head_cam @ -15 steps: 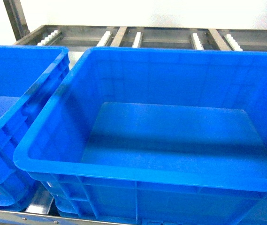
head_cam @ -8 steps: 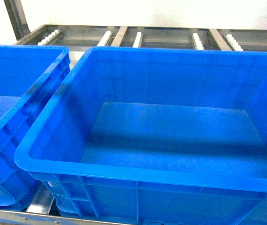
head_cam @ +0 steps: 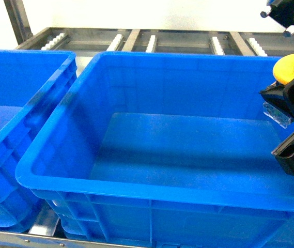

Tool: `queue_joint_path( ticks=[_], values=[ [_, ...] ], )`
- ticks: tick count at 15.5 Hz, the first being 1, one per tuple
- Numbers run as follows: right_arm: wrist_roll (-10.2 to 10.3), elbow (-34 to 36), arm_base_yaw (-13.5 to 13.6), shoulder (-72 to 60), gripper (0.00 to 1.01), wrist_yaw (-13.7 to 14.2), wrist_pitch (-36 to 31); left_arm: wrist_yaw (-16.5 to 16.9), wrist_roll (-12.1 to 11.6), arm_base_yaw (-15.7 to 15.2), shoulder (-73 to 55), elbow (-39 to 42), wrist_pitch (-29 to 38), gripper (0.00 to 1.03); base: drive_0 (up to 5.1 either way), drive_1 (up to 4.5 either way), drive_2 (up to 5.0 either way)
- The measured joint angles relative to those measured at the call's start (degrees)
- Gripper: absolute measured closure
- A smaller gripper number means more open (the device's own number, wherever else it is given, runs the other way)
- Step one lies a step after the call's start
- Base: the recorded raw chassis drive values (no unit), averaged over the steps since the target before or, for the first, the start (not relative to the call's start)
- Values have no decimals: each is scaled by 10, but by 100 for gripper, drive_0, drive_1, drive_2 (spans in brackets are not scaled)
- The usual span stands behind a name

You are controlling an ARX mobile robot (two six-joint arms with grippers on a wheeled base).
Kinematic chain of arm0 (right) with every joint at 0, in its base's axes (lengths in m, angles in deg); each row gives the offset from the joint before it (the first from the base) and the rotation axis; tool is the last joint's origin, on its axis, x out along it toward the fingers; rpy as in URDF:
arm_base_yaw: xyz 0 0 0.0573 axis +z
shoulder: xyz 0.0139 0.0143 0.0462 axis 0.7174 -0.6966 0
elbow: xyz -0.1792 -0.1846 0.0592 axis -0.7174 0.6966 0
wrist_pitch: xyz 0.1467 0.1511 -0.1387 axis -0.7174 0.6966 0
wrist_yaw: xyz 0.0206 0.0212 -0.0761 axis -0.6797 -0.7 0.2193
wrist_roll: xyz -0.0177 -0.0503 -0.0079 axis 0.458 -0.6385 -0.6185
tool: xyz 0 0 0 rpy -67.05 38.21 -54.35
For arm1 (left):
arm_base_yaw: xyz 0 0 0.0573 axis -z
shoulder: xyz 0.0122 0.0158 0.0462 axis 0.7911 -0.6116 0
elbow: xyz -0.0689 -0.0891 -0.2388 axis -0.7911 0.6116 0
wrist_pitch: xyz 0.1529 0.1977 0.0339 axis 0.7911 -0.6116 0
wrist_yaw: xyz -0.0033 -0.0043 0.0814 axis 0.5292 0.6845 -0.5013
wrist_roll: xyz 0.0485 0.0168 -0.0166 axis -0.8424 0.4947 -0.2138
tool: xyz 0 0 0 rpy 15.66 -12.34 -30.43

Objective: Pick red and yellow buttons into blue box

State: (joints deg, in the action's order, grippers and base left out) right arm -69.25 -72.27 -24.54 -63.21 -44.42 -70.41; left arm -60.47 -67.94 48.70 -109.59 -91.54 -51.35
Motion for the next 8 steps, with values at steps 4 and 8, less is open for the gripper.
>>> queue_joint_path(
  ticks=[4, 8],
  values=[
    [-7, 0, -3, -13, 74, 17, -14, 0, 0, 0, 0, 0, 0, 74, 0, 0, 0],
    [-9, 0, -3, -13, 61, 19, -14, 0, 0, 0, 0, 0, 0, 74, 0, 0, 0]
  ],
)
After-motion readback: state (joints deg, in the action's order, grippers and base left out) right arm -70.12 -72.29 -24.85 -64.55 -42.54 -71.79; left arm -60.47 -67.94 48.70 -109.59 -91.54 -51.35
